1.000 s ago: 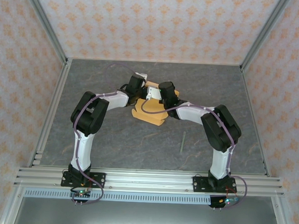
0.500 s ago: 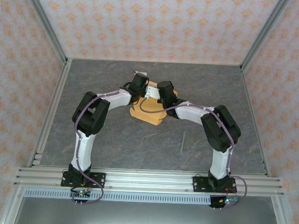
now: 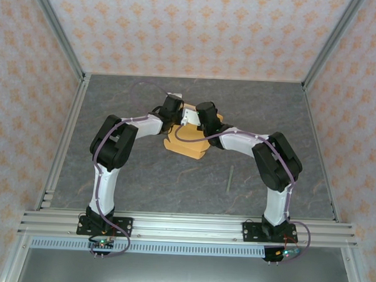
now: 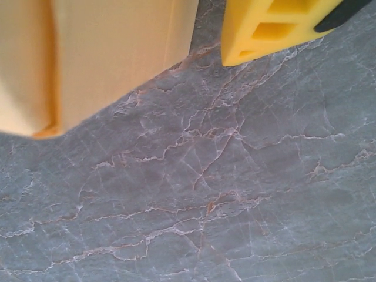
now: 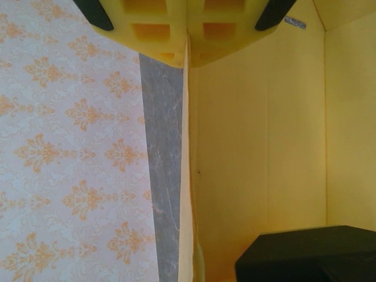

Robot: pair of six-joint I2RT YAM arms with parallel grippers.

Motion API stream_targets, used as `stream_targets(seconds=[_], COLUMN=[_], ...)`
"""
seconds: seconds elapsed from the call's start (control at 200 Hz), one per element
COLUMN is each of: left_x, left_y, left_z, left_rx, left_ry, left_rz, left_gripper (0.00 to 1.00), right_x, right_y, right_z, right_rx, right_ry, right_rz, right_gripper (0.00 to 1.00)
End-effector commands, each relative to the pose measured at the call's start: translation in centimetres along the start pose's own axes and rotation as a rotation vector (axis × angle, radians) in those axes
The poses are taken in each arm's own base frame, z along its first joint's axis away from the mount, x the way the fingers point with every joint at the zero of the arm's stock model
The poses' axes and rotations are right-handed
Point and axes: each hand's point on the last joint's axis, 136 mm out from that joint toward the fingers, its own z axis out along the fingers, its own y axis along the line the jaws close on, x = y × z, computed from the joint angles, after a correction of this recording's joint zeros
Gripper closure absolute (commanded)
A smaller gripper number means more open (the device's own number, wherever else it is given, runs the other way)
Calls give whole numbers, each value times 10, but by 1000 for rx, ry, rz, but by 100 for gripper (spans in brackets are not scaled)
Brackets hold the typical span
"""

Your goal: Fold the paper box

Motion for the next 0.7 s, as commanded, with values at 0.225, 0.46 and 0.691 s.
stream_targets(seconds=[0.225,0.46,0.691], left_x=[-26,-26,-28], left_y=[-2,-3,-3], left_z=[-22,-25,-27], left_rx=[92,148,165], left_ry=[-88,-81,-83], left_rz=[1,42,68], left_gripper=[51,47,63], right_x=[-5,-5,-6], right_y=[-6,-7,-7], right_z=[1,0,0], right_rx=[-3,-4,-6], right_ry=[12,9,7], right_rz=[5,0,-1], right_gripper=[100,100,100])
